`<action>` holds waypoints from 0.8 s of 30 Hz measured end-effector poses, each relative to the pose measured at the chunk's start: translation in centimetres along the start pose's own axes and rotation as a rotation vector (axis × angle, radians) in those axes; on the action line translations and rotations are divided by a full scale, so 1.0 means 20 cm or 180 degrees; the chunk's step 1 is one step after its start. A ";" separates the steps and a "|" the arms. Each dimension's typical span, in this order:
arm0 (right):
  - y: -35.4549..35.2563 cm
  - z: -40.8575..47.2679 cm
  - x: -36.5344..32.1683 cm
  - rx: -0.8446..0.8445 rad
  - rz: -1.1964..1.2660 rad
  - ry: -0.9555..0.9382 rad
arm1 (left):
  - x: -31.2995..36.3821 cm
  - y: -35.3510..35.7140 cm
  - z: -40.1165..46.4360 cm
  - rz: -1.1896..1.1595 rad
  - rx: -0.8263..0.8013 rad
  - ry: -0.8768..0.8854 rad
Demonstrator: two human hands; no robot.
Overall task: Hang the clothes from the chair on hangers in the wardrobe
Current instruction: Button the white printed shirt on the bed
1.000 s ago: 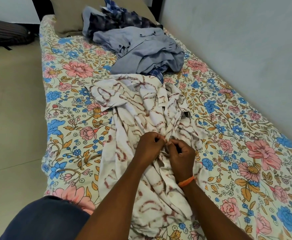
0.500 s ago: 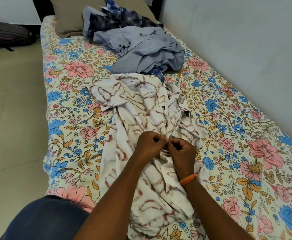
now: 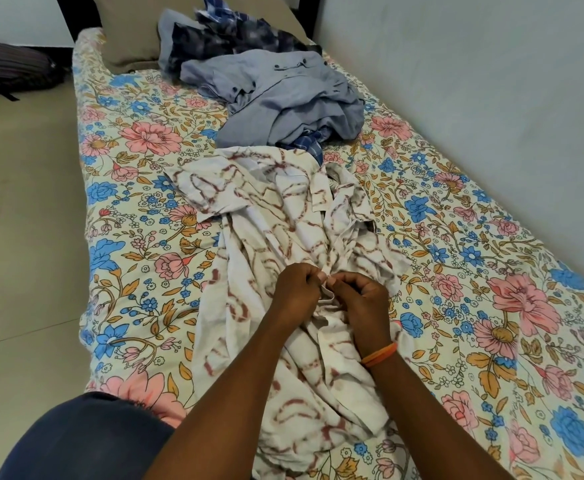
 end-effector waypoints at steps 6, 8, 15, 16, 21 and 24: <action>-0.02 0.02 0.00 -0.0038 -0.0320 0.0068 | 0.01 -0.02 -0.05 -0.0066 0.0233 -0.0029; -0.05 0.03 -0.09 0.0115 -0.0900 -0.0389 | 0.02 -0.04 -0.09 0.0219 0.0594 0.0123; 0.02 0.24 -0.18 -0.0121 -0.2168 -0.0411 | 0.14 -0.03 -0.17 0.1964 0.1218 0.0713; 0.02 0.26 -0.15 -0.0197 -0.2344 -0.0274 | 0.15 -0.02 -0.17 0.2019 0.1283 0.0883; -0.02 0.21 -0.10 0.0186 -0.1756 -0.0575 | 0.25 0.03 -0.14 0.2039 0.1034 0.1650; -0.11 0.15 -0.06 0.0673 -0.1135 -0.0605 | 0.30 0.08 -0.09 0.1910 0.0726 0.1795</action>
Point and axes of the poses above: each hand's wrist, its own z-axis towards the middle knuckle, its own y-axis out of the palm, x = y × z, the point moved 10 cm from there along z, towards the middle knuckle, and after that the axes turned 12 degrees about -y, right-handed, at the moved point
